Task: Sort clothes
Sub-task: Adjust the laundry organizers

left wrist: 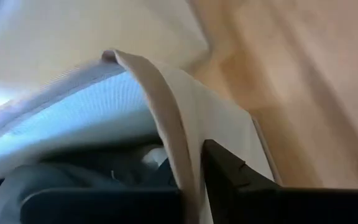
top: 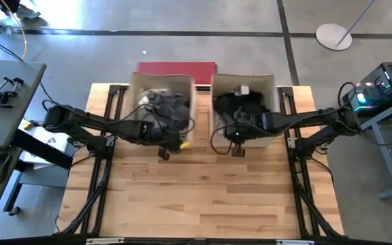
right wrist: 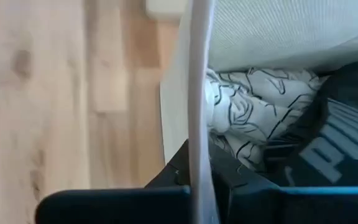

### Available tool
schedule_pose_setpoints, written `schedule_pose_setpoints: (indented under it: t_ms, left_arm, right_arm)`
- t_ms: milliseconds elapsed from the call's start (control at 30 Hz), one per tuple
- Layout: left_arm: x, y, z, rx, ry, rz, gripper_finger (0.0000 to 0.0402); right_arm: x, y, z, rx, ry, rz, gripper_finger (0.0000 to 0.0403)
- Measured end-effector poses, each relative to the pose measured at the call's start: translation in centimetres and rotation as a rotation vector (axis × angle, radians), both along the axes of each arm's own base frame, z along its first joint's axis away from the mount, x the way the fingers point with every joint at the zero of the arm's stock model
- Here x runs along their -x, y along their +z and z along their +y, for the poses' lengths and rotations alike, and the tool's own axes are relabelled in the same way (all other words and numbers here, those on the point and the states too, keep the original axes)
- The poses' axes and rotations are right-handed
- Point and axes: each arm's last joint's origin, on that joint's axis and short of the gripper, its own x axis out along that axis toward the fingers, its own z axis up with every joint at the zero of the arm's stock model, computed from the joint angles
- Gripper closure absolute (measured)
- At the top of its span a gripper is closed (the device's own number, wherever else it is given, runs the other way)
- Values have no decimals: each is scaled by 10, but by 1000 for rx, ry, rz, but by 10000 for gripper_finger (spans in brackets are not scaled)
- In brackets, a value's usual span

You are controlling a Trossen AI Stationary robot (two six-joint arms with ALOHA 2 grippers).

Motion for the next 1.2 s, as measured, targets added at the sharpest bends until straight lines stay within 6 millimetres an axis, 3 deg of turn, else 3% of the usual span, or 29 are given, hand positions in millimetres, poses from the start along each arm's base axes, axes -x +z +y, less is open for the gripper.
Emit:
schedule_pose_setpoints:
  t_ms: [233, 467, 700, 933, 1100, 1200]
  left_arm:
    - [-23, 1, -14, 73, -152, -184, 398]
    - [-43, 0, -8, 150, -120, -356, 375]
    - [-43, 6, 19, 156, -50, -401, 316]
    - [-40, 4, 29, -53, -149, -301, 270]
    - [-37, 8, 9, -301, -24, -240, 261]
    - [-37, 32, -16, -293, 67, -335, 261]
  right_arm:
    - [-18, -3, 8, 18, 53, -102, 400]
    - [-31, -14, 3, 128, 99, -87, 394]
    - [-32, -8, 5, 175, 131, -125, 334]
    - [-19, 1, 19, 206, 176, -98, 271]
    - [-3, 10, 33, 244, 162, -72, 262]
    - [2, 17, 40, 279, 106, -122, 262]
